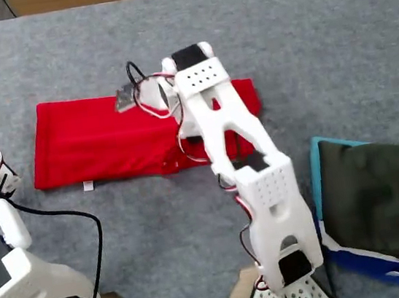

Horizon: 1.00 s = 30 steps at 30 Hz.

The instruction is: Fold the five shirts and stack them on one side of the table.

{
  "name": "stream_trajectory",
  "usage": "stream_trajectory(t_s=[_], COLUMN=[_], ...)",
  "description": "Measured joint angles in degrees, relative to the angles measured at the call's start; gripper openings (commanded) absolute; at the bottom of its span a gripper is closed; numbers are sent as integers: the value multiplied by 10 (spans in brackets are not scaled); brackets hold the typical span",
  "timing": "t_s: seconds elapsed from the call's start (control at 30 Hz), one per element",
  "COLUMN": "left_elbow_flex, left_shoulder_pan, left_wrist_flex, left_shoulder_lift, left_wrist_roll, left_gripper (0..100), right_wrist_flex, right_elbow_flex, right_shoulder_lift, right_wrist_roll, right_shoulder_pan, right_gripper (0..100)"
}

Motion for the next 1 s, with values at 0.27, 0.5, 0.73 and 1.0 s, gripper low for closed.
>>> stream_trajectory(t_s=[0.27, 0.5, 0.73, 1.0], left_elbow_flex=[0, 0, 0, 0], left_shoulder_pan=[0, 12, 17, 17], left_wrist_flex=[0, 0, 0, 0], left_shoulder_lift=[0, 0, 0, 0], left_wrist_roll=[0, 0, -1, -1], left_gripper=[20, 20, 20, 20], right_wrist_flex=[1, 1, 1, 1], right_elbow_flex=[-155, -222, -267, -251], right_shoulder_lift=[69, 105, 114, 86], right_wrist_roll=[0, 0, -11, -48], right_shoulder_pan=[0, 0, 1, 6], right_gripper=[9, 104, 325, 153])
